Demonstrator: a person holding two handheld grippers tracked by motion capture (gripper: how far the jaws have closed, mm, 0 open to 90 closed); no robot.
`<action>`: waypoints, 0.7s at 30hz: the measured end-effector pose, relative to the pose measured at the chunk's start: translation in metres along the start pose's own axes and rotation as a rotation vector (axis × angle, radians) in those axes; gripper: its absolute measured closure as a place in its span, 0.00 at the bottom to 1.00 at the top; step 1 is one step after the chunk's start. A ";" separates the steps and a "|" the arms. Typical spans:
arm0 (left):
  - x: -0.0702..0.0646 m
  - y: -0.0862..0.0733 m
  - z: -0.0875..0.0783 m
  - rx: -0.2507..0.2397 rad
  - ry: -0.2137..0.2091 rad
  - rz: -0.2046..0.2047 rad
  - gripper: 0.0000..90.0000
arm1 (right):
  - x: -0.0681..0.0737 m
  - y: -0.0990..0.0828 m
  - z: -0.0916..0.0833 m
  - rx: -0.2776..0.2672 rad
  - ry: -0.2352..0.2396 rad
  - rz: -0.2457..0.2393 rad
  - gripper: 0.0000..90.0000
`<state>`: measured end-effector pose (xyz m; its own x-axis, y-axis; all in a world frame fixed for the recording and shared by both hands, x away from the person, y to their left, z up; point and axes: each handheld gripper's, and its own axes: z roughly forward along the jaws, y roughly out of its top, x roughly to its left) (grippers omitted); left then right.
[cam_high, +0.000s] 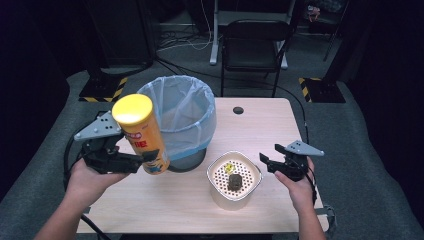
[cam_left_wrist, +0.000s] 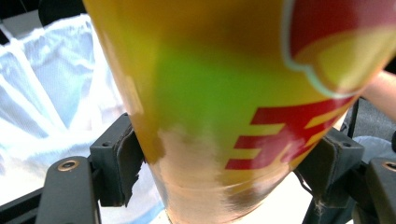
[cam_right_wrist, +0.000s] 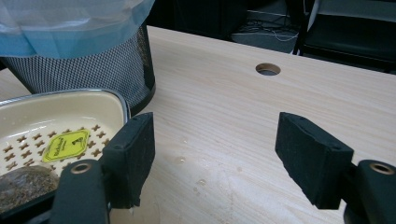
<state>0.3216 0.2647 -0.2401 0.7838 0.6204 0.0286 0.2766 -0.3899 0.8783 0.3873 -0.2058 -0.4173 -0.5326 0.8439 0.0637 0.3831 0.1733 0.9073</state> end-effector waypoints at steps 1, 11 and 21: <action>0.000 0.004 -0.001 -0.003 0.003 -0.001 0.27 | 0.000 0.000 0.000 -0.003 -0.004 0.011 0.32; 0.014 0.052 -0.001 -0.035 -0.001 -0.007 0.27 | 0.000 -0.005 0.001 0.001 -0.004 0.013 0.32; 0.037 0.072 0.020 -0.039 0.028 -0.038 0.27 | -0.001 -0.006 0.001 0.002 -0.014 0.030 0.32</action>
<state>0.3815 0.2456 -0.1850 0.7568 0.6536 0.0074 0.2838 -0.3387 0.8971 0.3861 -0.2077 -0.4233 -0.5104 0.8557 0.0855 0.4007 0.1487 0.9040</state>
